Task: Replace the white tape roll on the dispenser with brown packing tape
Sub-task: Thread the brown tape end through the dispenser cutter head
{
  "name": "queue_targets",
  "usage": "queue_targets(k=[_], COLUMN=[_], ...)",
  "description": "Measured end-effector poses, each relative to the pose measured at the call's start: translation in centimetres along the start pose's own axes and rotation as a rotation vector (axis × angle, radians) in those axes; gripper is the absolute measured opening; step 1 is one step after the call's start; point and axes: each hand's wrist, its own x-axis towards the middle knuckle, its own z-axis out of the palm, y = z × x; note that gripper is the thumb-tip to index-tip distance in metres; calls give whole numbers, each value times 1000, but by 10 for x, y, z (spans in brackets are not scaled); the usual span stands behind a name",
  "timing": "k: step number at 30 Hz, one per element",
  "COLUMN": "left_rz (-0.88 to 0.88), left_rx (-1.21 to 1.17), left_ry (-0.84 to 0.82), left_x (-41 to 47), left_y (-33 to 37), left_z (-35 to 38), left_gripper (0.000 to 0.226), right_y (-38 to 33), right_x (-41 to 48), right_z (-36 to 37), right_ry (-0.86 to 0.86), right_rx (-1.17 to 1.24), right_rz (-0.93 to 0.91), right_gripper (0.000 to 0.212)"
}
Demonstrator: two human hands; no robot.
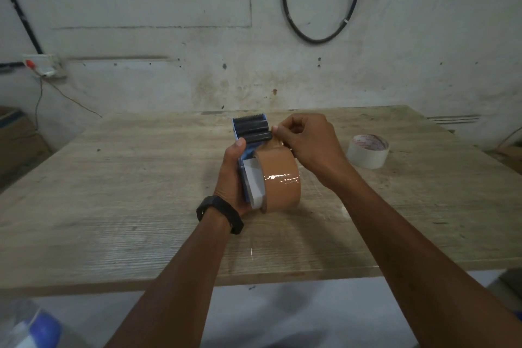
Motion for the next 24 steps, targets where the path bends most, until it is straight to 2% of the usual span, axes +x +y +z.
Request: queue_targets(k=[4,8,14,21,24], left_rz=[2,-33,-11,-109,-121], left_rx=[-2,17,11,90,152], left_ry=[18,73,39,40,84], left_x=[0,3,6,7,8], left_y=[0,-1,-3,-7,-9], left_z=[-1,-5,-7,-5,-4], left_gripper=[77,105,85,94,106], right_y=[-2,-5,-2,6,10], right_x=[0,-1,0,5,7], right_z=[-1,-1,-1,-7,-7], right_ry=[14,15,45,45,63], right_rx=[-20,-63,-148,-281,-311], right_rz=[-75,-152,-255,-379,-424], right_gripper=[14,13,10,10,9])
